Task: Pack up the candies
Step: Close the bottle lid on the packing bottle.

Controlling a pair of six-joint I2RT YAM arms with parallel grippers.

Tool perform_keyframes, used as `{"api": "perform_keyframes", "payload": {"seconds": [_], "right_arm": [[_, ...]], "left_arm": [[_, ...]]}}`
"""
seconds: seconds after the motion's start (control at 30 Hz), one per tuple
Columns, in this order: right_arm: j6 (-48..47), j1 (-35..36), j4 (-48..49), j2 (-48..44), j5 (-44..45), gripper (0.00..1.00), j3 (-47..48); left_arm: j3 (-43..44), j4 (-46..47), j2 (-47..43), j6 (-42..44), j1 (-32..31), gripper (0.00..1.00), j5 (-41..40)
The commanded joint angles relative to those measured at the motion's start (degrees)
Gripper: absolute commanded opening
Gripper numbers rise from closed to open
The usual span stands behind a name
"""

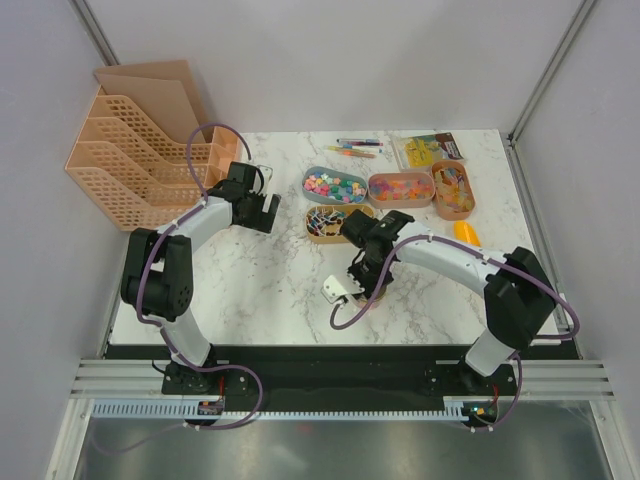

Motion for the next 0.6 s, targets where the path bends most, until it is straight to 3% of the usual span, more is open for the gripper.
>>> {"api": "perform_keyframes", "payload": {"seconds": [0.0,0.17,0.3,0.43,0.57], "right_arm": [[2.49,-0.03,2.51,3.59,-0.25,0.03,-2.94],[4.69,-0.29,2.88,-0.62,-0.08,0.00,-2.34],[3.02,-1.44,-0.98,-4.49,0.01,0.00,3.27],[2.22,-1.44,-3.63,-4.06,0.09,0.00,6.45],[1.69,-1.44,-3.02,-2.39,-0.17,0.00,3.22]], "left_arm": [[-0.53,1.76,-1.30,-0.88,0.31,1.00,-0.41],[-0.88,1.76,-2.00,-0.71,0.31,1.00,-0.23],[-0.71,1.84,-2.10,-0.62,0.31,1.00,-0.23],[0.00,1.76,-1.22,-1.06,0.31,1.00,0.29],[0.61,1.58,-1.04,-1.23,0.31,1.00,0.38]]}}
